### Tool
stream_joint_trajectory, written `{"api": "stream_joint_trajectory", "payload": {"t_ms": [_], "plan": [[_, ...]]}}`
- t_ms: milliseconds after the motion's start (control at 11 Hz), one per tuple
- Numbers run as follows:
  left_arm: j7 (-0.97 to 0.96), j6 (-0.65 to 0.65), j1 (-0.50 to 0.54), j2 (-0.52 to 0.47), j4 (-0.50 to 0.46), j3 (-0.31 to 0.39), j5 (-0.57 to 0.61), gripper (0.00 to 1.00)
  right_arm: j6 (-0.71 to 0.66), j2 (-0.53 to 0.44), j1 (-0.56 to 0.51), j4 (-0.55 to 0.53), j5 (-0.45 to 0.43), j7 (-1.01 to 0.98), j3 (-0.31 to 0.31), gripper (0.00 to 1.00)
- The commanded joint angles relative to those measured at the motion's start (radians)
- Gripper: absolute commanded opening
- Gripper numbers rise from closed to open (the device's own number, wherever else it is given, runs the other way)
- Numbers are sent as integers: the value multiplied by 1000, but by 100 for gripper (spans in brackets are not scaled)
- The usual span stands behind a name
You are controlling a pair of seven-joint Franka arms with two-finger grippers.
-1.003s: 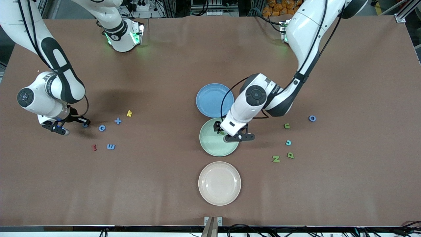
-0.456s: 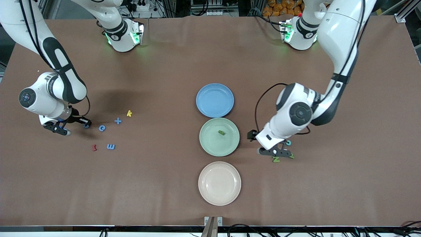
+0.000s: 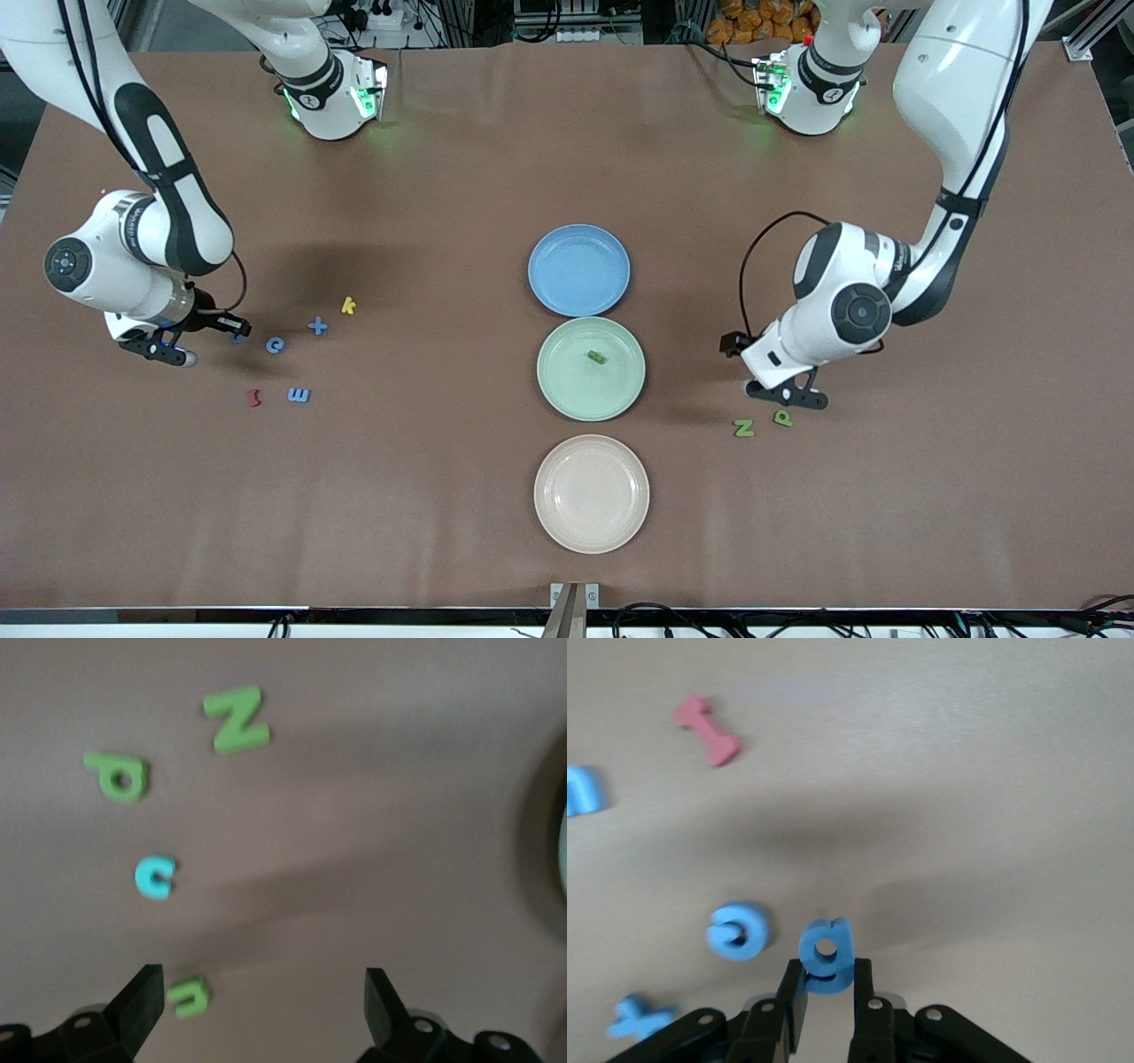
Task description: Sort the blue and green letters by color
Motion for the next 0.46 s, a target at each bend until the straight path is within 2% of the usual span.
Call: {"api": "stream_joint_trajectory", "payload": {"t_ms": [0,91,365], "plan": [[-8,74,81,-123,-192,-10,22,100,-116,-100,47,-1,7,12,53,8],[-10,133,101,-103,-218,-10,22,100,-123,-114,56,-1,8,29,82,7],[-135,211,92,-79,-262,-7,22,85,-124,-122,146,11,8,136,136,7]]}}
